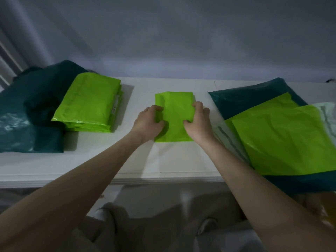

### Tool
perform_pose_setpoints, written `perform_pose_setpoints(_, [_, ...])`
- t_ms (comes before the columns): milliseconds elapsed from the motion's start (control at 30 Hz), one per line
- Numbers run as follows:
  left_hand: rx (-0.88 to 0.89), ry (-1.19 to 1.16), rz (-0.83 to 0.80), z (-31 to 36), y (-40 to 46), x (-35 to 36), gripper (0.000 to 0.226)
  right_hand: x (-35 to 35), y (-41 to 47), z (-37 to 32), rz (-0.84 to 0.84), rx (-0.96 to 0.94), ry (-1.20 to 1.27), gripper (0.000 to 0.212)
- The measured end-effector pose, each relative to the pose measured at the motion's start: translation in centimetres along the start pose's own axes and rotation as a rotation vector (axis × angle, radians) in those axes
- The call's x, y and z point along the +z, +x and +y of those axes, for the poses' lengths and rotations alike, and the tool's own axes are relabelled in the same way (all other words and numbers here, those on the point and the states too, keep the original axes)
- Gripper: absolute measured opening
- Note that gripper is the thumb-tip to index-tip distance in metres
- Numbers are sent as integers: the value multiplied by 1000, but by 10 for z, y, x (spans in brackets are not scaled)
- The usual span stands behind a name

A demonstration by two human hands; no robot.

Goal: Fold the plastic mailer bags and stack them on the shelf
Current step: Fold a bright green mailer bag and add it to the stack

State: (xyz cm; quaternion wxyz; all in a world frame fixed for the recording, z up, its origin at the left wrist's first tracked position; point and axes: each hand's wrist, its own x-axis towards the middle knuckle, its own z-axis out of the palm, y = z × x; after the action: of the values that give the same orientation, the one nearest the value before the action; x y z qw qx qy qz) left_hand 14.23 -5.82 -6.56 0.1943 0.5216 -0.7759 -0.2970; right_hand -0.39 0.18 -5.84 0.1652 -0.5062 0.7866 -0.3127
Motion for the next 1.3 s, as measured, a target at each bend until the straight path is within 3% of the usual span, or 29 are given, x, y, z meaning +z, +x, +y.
perform_pose_setpoints(133, [6,-299,138,4,3,-5,32,0,1,-11,16,4,98,55])
perform_pose_setpoints(367, [-70,-386,275,4,11,-36,26,-4,7,-36,1,-77,131,55])
perform_pose_setpoints(567, [19,-193,395,-12,10,-82,34,13,10,-83,5,-171,170,56])
perform_pose_setpoints(767, [21,-35,443,-52,3,-123,39,47,10,-134,-80,-246,148,43])
perform_pose_setpoints(1167, [-27,50,353,-113,-3,-170,41,106,8,-181,-161,-286,66,40])
perform_pose_setpoints(1300, [-22,170,275,-130,3,-171,45,116,7,-185,-143,-298,-73,40])
